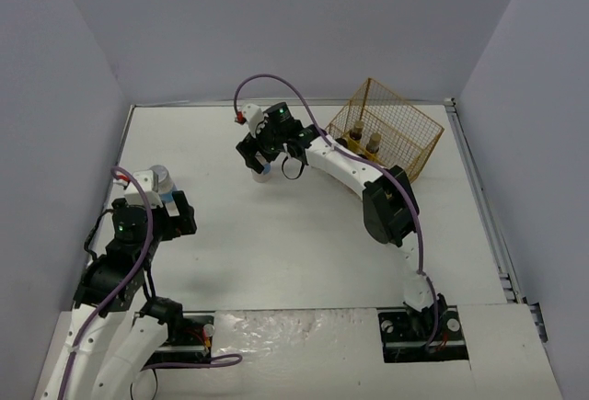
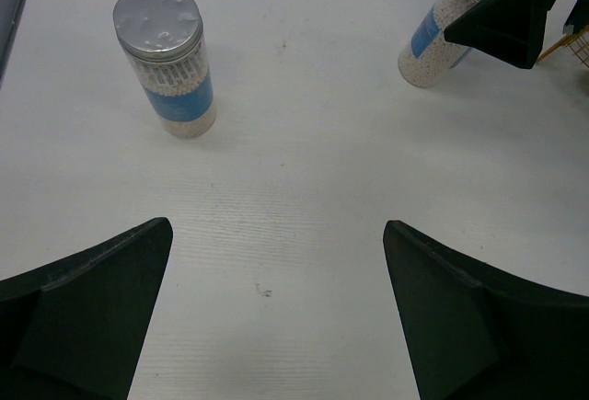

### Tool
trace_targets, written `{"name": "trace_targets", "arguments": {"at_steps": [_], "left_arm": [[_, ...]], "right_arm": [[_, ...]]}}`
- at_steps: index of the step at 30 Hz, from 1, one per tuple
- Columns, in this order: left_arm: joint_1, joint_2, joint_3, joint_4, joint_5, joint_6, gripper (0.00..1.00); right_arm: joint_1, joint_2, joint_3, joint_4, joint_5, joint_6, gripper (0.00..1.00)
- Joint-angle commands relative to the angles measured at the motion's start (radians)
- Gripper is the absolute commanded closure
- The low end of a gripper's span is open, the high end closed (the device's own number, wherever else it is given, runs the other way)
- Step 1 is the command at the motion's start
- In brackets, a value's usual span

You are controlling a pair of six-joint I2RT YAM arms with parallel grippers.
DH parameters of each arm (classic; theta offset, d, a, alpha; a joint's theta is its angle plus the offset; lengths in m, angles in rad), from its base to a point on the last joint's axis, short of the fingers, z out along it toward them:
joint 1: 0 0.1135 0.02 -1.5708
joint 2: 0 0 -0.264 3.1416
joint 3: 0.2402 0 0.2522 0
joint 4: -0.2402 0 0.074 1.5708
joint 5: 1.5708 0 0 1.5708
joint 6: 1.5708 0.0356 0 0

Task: Organize the condiment bottles

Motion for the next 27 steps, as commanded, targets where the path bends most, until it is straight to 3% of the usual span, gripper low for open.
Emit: {"name": "trace_targets", "arguments": {"at_steps": [1, 3, 9, 11, 15, 22, 27], "left_arm": [[0.010, 0.018, 0.022, 0.064, 0.002, 0.002, 0.03], [0.010, 0.017, 0.022, 0.064, 0.001, 0.002, 0.03], [0.012, 0.017, 0.021, 0.065, 0.002, 0.002, 0.03], [0.013, 0.018, 0.021, 0.065, 0.002, 0.002, 0.03], [0.015, 0.018, 0.022, 0.067, 0.006, 0.002, 0.03], [0.022, 0.015, 0.022, 0.069, 0.014, 0.002, 0.03], [0.029, 0.014, 0.022, 0.068, 0.020, 0.002, 0.03]], "right_arm": [[0.001, -0.005, 0.070, 0.054, 0.000, -0.012, 0.23], [0.001, -0.001, 0.075, 0.055, -0.002, -0.014, 0.32], [0.001, -0.031, 0.068, 0.057, 0.005, -0.004, 0.89], [0.000, -0.068, 0.061, 0.058, 0.008, 0.005, 0.98], [0.000, -0.161, 0.054, 0.059, 0.092, 0.045, 1.00], [-0.023, -0.397, 0.041, 0.058, 0.515, 0.166, 1.00], [-0.130, -0.504, 0.002, 0.056, 0.696, 0.274, 1.00]]}}
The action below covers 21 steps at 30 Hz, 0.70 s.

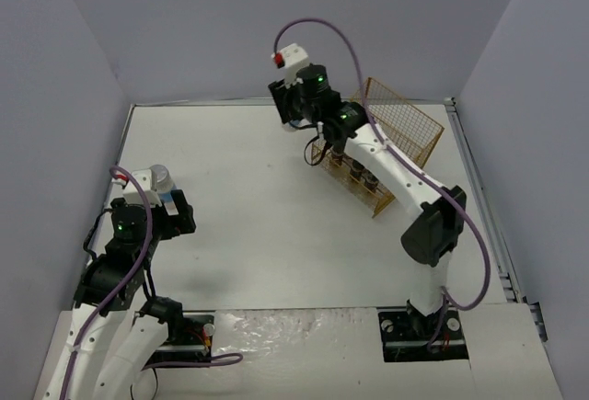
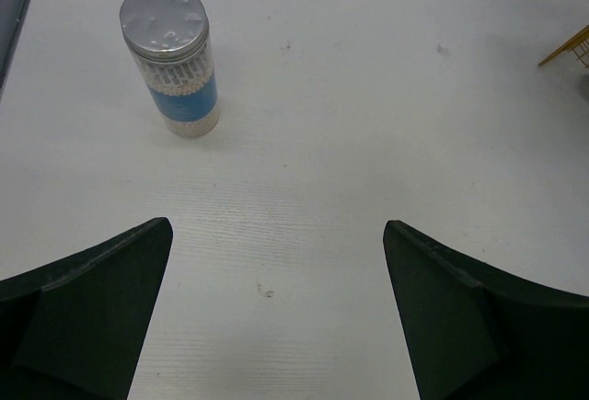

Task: Organize the condiment bottles

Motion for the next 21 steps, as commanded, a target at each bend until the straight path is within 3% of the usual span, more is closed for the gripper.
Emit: {"name": "trace_targets", "arguments": {"at_steps": [1, 5, 10, 21], "left_arm": [[0.013, 0.013, 0.022, 0.065, 0.017, 0.001, 0.03], [0.015, 0.014, 0.022, 0.065, 0.018, 0.000, 0.03], [0.018, 0.014, 0.025, 0.065, 0.019, -0.001, 0.03], [0.023, 0.009, 0.023, 0.067, 0.027, 0.000, 0.03]], "right_arm": [[-0.132, -0.199, -0.022, 0.115, 0.268, 0.140, 1.00], [-0.233, -0.236, -0.052, 0.115, 0.291, 0.206, 1.00], [-0.370, -0.254, -0.098, 0.114, 0.208, 0.290, 1.00], [-0.445, -0.210, -0.166, 0.118, 0.204, 0.325, 1.00]]}}
